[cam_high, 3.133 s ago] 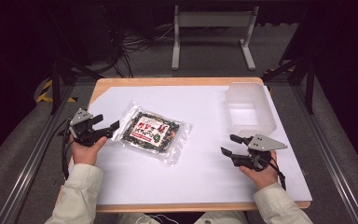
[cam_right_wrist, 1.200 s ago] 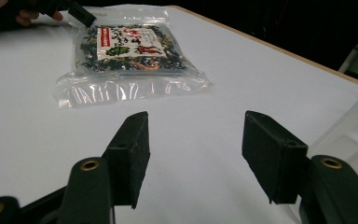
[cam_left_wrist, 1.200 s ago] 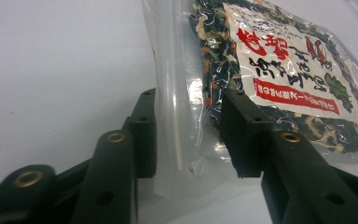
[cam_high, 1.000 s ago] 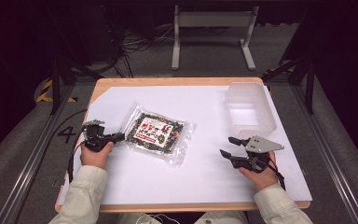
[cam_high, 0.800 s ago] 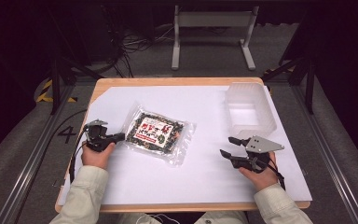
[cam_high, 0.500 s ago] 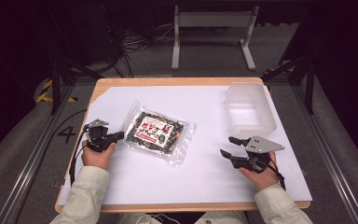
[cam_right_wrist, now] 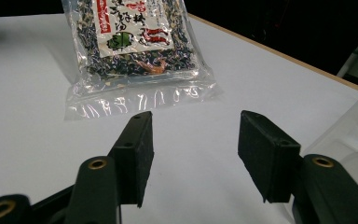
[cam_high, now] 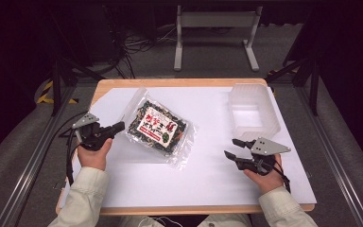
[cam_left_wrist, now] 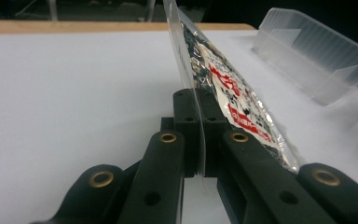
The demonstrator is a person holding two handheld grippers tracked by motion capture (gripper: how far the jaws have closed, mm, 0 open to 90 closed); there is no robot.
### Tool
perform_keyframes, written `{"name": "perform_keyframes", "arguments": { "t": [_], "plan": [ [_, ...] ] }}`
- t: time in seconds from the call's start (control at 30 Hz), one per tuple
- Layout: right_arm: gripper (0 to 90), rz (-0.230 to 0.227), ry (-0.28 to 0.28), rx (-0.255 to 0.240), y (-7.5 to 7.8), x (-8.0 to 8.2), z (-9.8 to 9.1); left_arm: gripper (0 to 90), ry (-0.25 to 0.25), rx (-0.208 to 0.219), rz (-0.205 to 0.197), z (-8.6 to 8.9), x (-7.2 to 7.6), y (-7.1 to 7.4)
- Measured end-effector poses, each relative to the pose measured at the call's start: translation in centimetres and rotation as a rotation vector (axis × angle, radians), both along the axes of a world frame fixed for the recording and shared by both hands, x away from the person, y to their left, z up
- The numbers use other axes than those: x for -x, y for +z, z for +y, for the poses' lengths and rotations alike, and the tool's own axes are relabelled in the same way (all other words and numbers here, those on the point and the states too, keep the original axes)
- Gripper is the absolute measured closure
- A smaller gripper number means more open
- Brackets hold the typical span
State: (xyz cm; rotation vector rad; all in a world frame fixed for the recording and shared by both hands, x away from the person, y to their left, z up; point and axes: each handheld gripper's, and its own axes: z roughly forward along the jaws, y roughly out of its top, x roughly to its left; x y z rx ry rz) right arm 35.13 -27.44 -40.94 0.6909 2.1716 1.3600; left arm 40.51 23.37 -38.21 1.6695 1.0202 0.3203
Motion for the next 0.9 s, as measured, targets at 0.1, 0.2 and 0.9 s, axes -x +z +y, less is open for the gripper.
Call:
{"name": "perform_keyframes", "arguments": {
  "t": [0.1, 0.2, 0.9],
  "plan": [
    [51.1, 0.01, 0.018, -0.008, 0.2, 0.1, 0.0, 89.5, -0.024, 0.004, -0.068, -0.3, 0.8, 1.7],
    [52.7, 0.017, 0.032, -0.016, 0.4, 0.3, 0.2, 89.5, -0.056, 0.026, -0.128, -0.5, 1.8, 3.8],
    [54.7, 0.028, 0.071, -0.087, 1.5, 0.7, 0.2, 89.5, -0.297, -0.033, -0.259, -0.9, 6.6, 11.1]
  ]
}}
